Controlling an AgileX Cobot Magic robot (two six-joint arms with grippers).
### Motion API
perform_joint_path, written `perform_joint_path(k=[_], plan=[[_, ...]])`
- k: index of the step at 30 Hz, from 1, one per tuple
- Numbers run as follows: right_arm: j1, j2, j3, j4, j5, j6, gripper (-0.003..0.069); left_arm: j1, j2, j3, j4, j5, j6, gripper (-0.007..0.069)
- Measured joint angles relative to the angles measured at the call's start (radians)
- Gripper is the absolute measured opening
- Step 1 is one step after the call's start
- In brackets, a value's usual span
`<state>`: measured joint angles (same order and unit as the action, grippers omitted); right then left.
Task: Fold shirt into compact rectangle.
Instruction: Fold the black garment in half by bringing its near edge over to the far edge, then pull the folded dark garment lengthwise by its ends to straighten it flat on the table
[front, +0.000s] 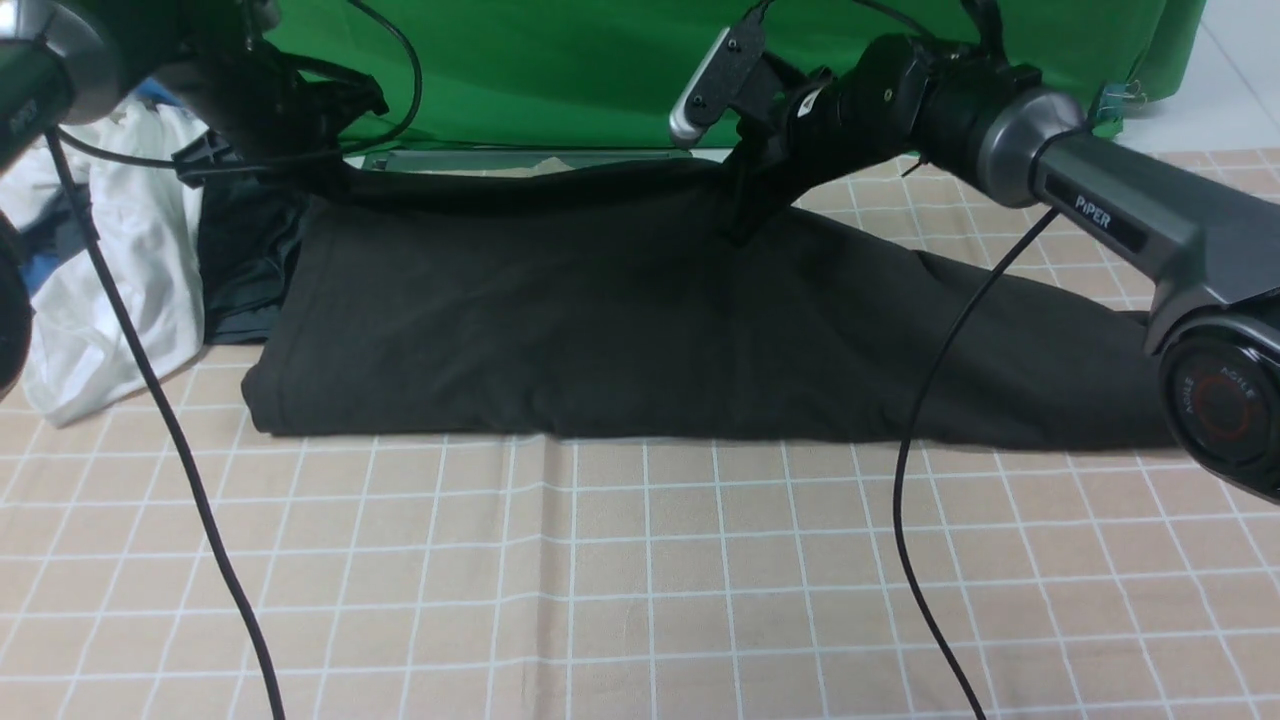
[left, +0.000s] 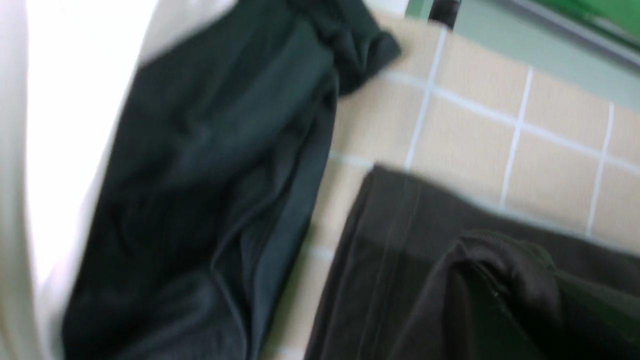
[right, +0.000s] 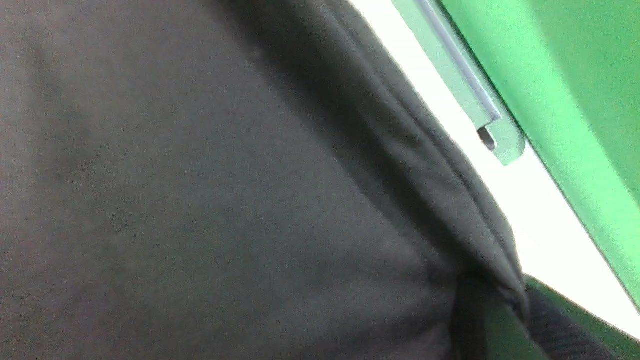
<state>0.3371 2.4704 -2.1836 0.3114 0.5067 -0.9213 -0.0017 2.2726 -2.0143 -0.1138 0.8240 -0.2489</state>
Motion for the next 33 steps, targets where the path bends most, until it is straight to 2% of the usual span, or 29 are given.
perform_joint_path(k=[4, 7, 10, 12, 14, 15, 16, 17, 19, 24, 29, 31, 33], plan=[[0.0, 0.007, 0.0, 0.0, -0.04, 0.011, 0.0178, 0.0, 0.004, 0.0, 0.022, -0.043, 0.001, 0.0196], [0.0, 0.006, -0.001, 0.0, -0.063, 0.068, 0.0297, 0.0, -0.006, -0.002, 0.048, -0.05, 0.001, 0.028], [0.0, -0.016, -0.001, -0.029, -0.013, 0.126, 0.0354, 0.0, -0.037, -0.002, 0.053, -0.008, 0.021, 0.0308], [0.0, -0.059, -0.001, -0.089, 0.06, 0.213, 0.0344, -0.004, -0.082, -0.002, 0.037, 0.053, 0.077, 0.0285], [0.0, -0.114, -0.001, -0.162, 0.137, 0.317, 0.0273, -0.019, -0.12, -0.003, 0.015, 0.114, 0.147, 0.0213], [0.0, -0.119, -0.001, -0.169, 0.146, 0.317, 0.0262, -0.021, -0.123, -0.003, 0.013, 0.12, 0.154, 0.0204], [-0.001, -0.16, -0.002, -0.216, 0.213, 0.379, 0.0176, -0.04, -0.14, -0.003, 0.008, 0.169, 0.198, 0.0125], [-0.003, -0.19, -0.004, -0.242, 0.289, 0.413, 0.0106, -0.056, -0.144, -0.003, 0.005, 0.199, 0.214, 0.0079], [-0.014, -0.221, -0.004, -0.257, 0.388, 0.454, 0.0051, -0.091, -0.146, 0.008, 0.003, 0.233, 0.236, 0.0033], [-0.086, -0.219, -0.004, -0.266, 0.591, 0.507, 0.0038, -0.166, -0.146, 0.125, 0.0, 0.259, 0.255, 0.0018], [-0.183, -0.201, 0.004, -0.276, 0.678, 0.547, 0.0048, -0.192, -0.143, 0.268, 0.0, 0.206, 0.256, 0.0019], [-0.221, -0.194, 0.004, -0.279, 0.692, 0.576, 0.0099, -0.194, -0.143, 0.311, 0.001, 0.171, 0.255, 0.0019], [-0.243, -0.185, 0.004, -0.281, 0.7, 0.587, 0.0192, -0.195, -0.143, 0.338, 0.005, 0.15, 0.249, 0.0019]])
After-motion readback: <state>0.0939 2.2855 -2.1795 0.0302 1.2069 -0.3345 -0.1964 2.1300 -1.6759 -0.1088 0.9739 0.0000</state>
